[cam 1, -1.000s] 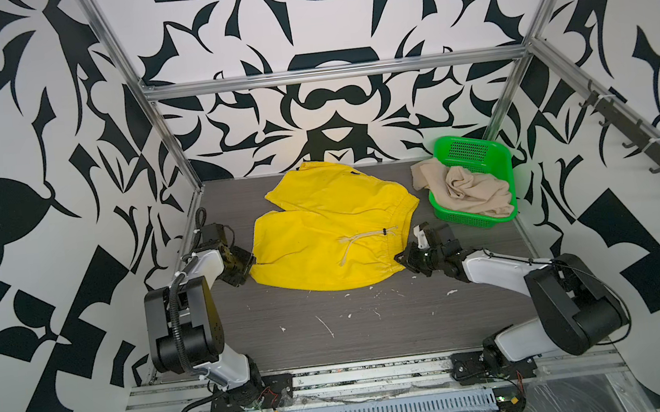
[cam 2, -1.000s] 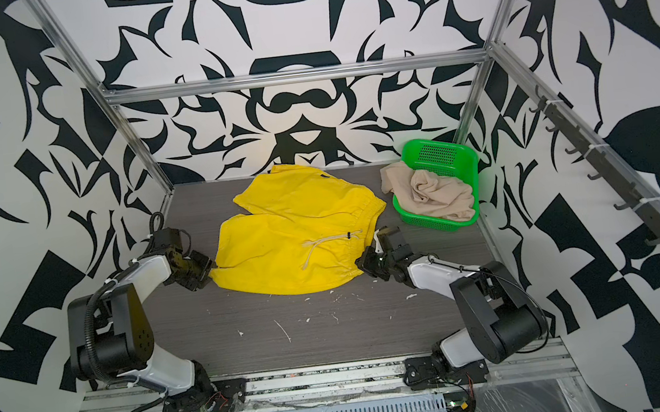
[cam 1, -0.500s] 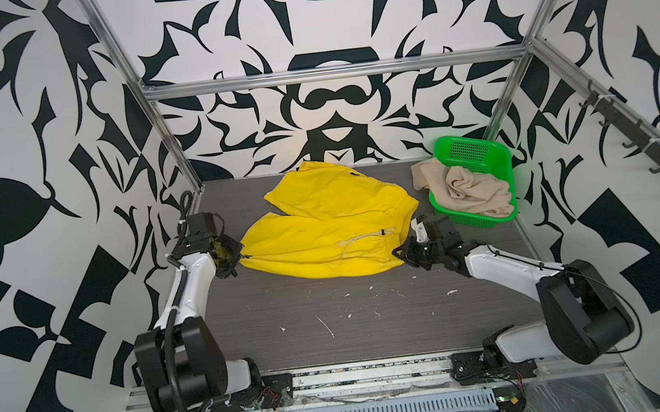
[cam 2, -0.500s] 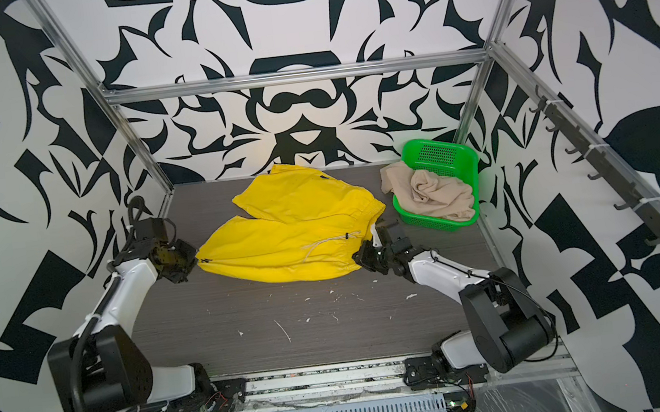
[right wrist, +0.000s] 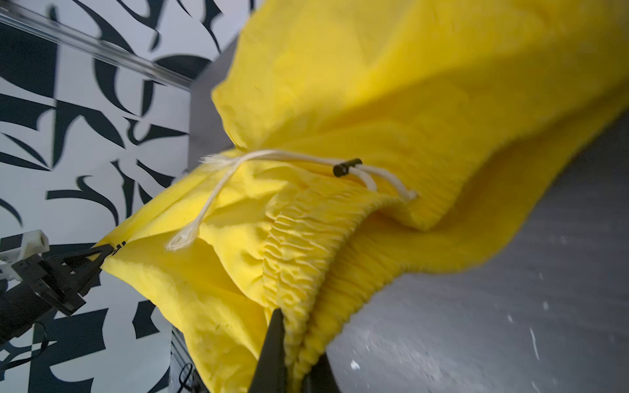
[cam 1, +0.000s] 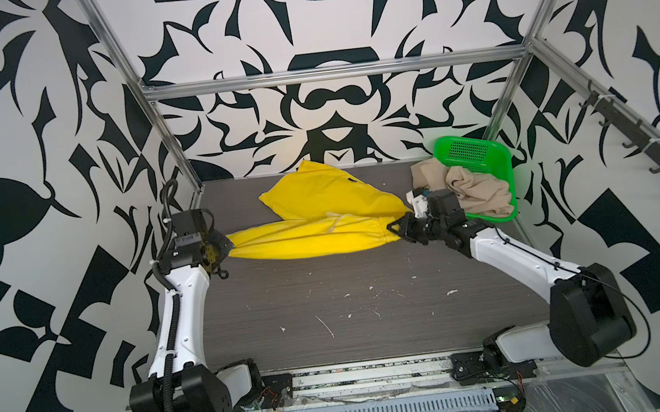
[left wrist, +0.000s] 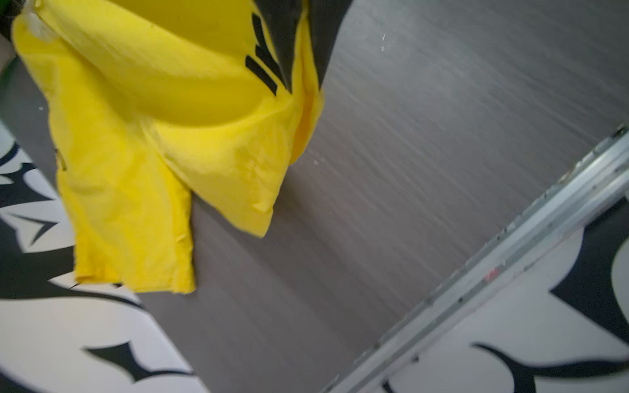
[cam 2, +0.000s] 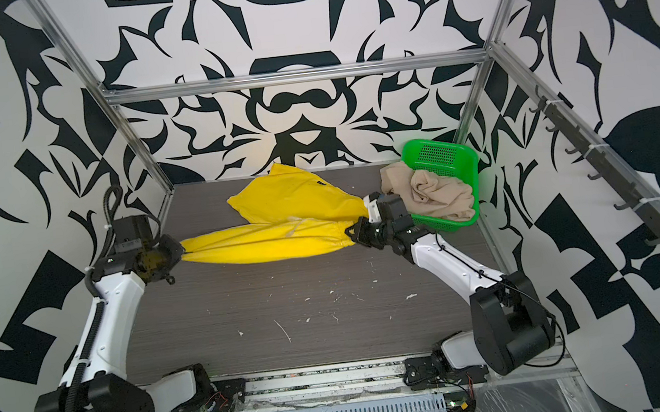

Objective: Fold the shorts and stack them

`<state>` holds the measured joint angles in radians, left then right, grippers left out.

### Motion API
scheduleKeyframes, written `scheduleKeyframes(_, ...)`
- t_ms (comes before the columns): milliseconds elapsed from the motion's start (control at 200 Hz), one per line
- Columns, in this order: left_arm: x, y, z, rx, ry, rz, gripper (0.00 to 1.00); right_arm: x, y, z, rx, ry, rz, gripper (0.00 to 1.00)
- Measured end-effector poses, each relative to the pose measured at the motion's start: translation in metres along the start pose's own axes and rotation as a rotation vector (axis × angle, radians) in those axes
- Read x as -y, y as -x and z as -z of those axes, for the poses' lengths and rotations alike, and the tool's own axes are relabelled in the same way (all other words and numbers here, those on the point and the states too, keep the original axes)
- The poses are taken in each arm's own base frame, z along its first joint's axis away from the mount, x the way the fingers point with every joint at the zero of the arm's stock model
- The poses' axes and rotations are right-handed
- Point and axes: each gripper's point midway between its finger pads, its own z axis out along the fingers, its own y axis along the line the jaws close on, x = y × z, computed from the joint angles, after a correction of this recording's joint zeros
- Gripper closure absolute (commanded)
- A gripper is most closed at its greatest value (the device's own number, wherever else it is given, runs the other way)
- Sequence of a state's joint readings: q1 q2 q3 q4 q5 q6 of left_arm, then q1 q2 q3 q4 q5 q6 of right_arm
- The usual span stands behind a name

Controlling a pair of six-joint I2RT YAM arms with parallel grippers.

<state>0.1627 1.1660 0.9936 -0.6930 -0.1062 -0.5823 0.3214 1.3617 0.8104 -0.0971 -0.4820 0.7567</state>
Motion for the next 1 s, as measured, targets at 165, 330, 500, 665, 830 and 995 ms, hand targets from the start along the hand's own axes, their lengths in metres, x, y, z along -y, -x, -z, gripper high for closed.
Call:
scheduleKeyframes(165,-0.029,-0.056,-0.019,-0.144,0.054,0.020,0.94,0.050,-0.059,0.000,-0.133,-0.098,-0.115,1.00)
scheduleKeyframes(330,-0.009,-0.025,-0.004,-0.074,0.004,0.001,0.93,0.016,-0.028,0.010,-0.096,-0.069,-0.050,1.00)
scheduleKeyframes(500,0.046,0.066,0.043,0.190,-0.137,-0.077,0.92,-0.076,0.070,0.028,0.085,0.053,0.152,1.00)
scheduleKeyframes(665,0.061,0.086,0.056,0.279,-0.198,-0.101,0.87,-0.101,0.102,0.037,0.159,0.081,0.240,1.00)
scheduleKeyframes(830,0.023,0.019,0.008,0.103,-0.127,-0.055,0.85,-0.033,0.043,0.016,0.027,-0.018,0.146,1.00)
scheduleKeyframes(995,-0.021,-0.063,-0.028,-0.119,-0.034,0.007,0.60,0.047,-0.040,0.009,-0.168,-0.171,-0.002,1.00)
